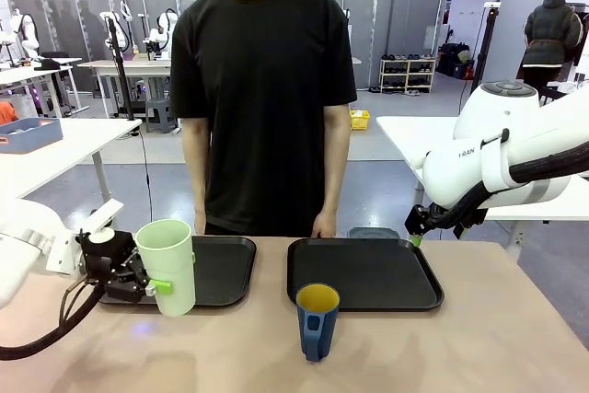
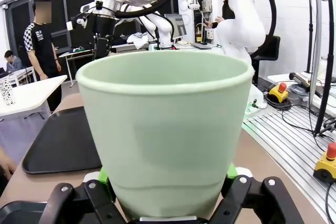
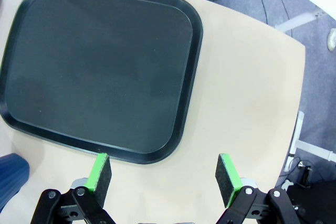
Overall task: Sort and store the cups by type.
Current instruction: Pick up the Reusable plastic cup, then place the picked Reusable plastic cup into the Flat Tray indicated by the person.
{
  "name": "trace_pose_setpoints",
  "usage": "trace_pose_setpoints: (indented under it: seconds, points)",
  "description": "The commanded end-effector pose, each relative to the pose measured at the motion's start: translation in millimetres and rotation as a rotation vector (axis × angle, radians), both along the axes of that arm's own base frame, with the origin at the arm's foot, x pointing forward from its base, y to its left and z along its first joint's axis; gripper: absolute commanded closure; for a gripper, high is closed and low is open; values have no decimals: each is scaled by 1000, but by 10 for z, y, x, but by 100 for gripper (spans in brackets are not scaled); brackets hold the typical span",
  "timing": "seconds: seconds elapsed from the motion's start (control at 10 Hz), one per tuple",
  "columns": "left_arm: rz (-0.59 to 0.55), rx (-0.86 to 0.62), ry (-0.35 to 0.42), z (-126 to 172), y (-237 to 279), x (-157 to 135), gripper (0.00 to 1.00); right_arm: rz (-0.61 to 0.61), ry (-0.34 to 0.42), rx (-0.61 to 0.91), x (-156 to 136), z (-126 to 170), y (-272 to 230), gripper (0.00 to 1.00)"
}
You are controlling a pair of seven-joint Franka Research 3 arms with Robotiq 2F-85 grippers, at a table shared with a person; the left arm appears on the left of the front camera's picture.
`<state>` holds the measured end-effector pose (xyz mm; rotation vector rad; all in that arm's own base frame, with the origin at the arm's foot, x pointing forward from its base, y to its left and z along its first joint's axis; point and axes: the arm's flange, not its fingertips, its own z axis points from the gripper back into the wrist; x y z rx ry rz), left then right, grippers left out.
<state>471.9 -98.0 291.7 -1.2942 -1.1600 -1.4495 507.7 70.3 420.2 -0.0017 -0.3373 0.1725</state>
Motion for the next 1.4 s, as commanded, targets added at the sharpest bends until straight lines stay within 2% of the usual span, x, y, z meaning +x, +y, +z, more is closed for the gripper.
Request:
trace_pose_setpoints:
  seconds: [0.0, 1.3]
  points:
    - [-10, 3, 3, -21, -21, -9, 68, 3, -5, -4, -2, -7, -3, 0]
    - [-10, 3, 3, -21, -21, -9, 68, 3, -5, -4, -2, -7, -3, 0]
